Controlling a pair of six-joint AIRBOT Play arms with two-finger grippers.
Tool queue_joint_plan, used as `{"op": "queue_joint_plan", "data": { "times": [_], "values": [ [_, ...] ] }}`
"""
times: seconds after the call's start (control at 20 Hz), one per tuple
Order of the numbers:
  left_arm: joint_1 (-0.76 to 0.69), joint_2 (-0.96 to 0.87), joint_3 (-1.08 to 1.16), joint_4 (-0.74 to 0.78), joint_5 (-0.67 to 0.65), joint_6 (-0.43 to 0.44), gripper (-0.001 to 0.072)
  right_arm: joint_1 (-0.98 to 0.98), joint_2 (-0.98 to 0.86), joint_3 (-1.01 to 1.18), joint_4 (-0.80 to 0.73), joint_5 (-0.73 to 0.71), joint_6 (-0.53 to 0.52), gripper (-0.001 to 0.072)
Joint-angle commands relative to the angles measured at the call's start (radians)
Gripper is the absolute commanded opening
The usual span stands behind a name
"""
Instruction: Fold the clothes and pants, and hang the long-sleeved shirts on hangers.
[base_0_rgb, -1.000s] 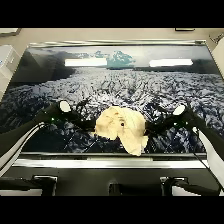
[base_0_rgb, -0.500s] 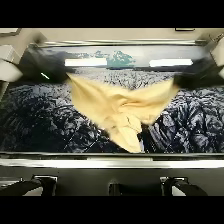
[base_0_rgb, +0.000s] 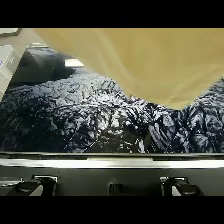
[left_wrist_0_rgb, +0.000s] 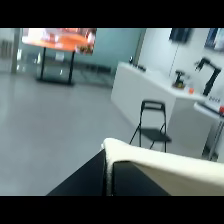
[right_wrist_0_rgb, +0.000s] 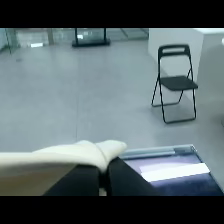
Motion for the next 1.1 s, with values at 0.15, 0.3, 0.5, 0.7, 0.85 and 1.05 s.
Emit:
{"op": "queue_joint_plan", "data": {
  "times": [0.15,0.3,0.5,0.7,0.85,1.05],
  "values": [
    [0.006,0.053,0.013,-0.038,0.203,-0.015,0.0025,0.0,0.038,0.016,0.011,0.037,0.014,0.0046],
    [0.006,-0.032,0.011,-0.017,0.098,0.016,0.0026,0.0,-0.042,0.01,0.014,0.324,0.019,0.0045],
    [0.006,-0.296,0.011,0.058,-0.061,0.017,0.0026,0.002,-0.269,-0.153,0.087,0.541,0.074,0.0046],
    [0.005,-0.647,0.011,0.055,-0.076,0.027,0.0027,0.002,-0.566,-0.372,0.275,0.154,0.138,0.0045],
    [0.005,-0.842,0.011,-0.033,-0.2,-0.056,0.0028,0.002,-0.789,-0.373,0.484,0.072,0.22,0.0047],
    [0.005,-0.988,0.011,-0.163,-0.44,-0.079,0.0028,0.002,-0.935,-0.373,0.652,0.129,0.192,0.0046]
  ]
}}
